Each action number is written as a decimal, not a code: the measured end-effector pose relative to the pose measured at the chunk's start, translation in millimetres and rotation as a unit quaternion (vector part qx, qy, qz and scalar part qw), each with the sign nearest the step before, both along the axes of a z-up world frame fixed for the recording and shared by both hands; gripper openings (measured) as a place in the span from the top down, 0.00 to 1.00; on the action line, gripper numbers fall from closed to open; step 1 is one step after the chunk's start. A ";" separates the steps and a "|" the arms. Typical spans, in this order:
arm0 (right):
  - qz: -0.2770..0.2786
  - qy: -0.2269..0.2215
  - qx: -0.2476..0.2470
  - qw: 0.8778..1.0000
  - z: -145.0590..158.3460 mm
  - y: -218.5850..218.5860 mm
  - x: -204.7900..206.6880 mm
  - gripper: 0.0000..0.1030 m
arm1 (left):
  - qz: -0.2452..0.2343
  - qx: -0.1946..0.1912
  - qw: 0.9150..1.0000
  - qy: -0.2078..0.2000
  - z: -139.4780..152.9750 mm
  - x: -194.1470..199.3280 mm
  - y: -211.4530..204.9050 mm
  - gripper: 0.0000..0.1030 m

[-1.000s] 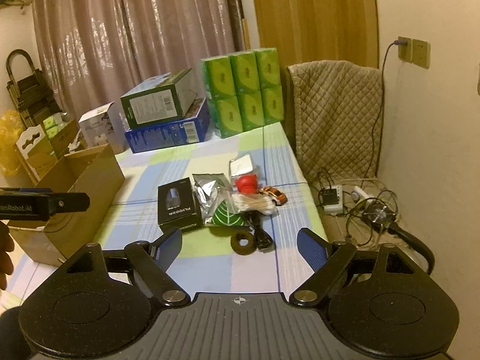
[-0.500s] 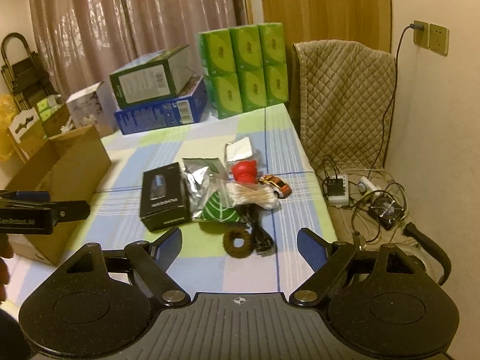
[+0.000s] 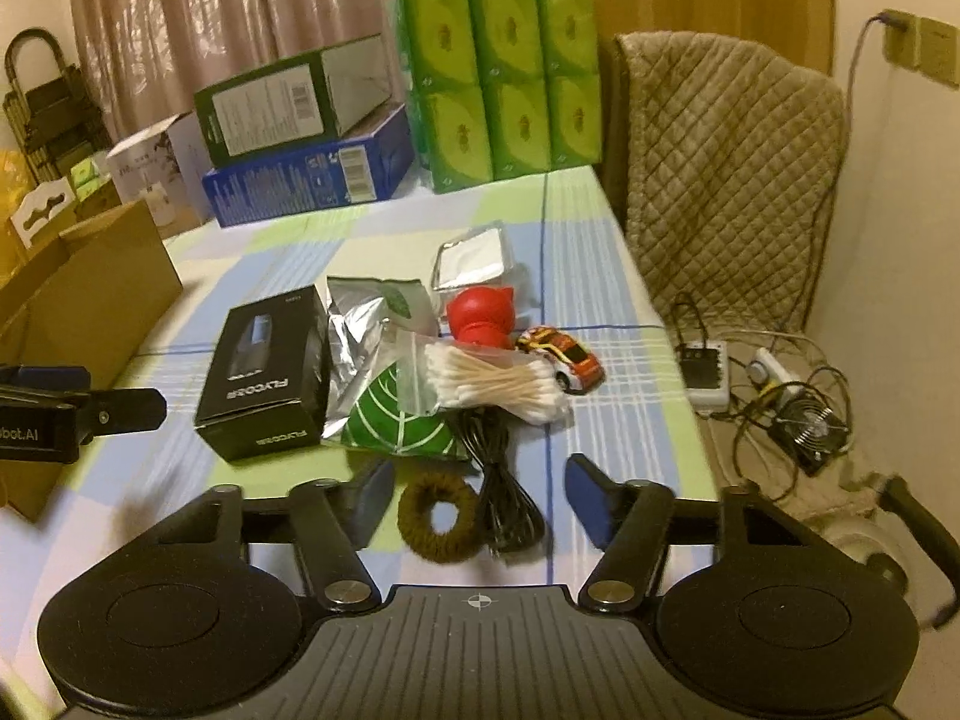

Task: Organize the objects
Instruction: 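Grasp the black cable with the right tool while the left tool approaches the black FLYCO box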

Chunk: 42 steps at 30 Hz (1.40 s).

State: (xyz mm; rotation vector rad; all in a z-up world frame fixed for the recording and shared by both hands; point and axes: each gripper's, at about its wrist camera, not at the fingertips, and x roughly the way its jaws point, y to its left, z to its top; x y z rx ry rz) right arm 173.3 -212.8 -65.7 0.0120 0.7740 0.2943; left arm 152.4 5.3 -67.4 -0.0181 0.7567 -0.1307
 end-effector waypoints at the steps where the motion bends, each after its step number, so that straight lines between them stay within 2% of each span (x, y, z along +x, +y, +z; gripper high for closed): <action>1: 0.003 0.003 -0.003 1.000 -3.8 1.6 5.9 0.55 | -0.001 -0.002 1.000 0.001 -3.7 4.5 -0.7 0.01; 3: 0.006 0.010 -0.010 1.000 -11.2 4.2 16.0 0.65 | -0.002 0.000 1.000 0.001 -8.7 13.6 -3.8 0.01; 5: 0.009 0.016 -0.018 1.000 -16.4 4.5 24.1 0.69 | -0.011 0.002 1.000 0.000 -13.0 22.8 -7.8 0.01; 14: 0.015 0.060 -0.018 0.998 -38.0 -5.0 48.9 0.73 | -0.013 -0.018 1.000 0.021 -31.7 53.7 -17.9 0.01; 17: 0.025 0.066 -0.024 0.997 -40.8 -1.8 49.8 0.81 | -0.019 -0.012 0.999 0.027 -36.5 62.3 -24.2 0.01; 25: 0.015 0.069 -0.024 0.997 -35.5 -1.6 47.1 0.86 | -0.016 0.013 0.999 0.041 -47.2 79.6 -31.1 0.01; 27: 0.013 0.067 -0.021 0.997 -32.2 -1.5 44.5 0.91 | -0.017 0.011 0.999 0.043 -49.5 82.4 -31.4 0.01; 33: 0.019 0.057 -0.003 0.998 -20.0 3.5 34.0 0.91 | -0.022 0.021 0.999 0.040 -48.8 83.4 -34.2 0.01; 39: 0.027 0.063 0.030 0.997 -13.8 13.2 20.1 0.91 | -0.038 0.023 0.998 0.042 -45.7 78.9 -31.2 0.11; 42: 0.032 0.065 0.030 0.997 -13.3 20.3 15.4 0.91 | -0.043 0.017 0.998 0.052 -44.3 73.4 -23.8 0.14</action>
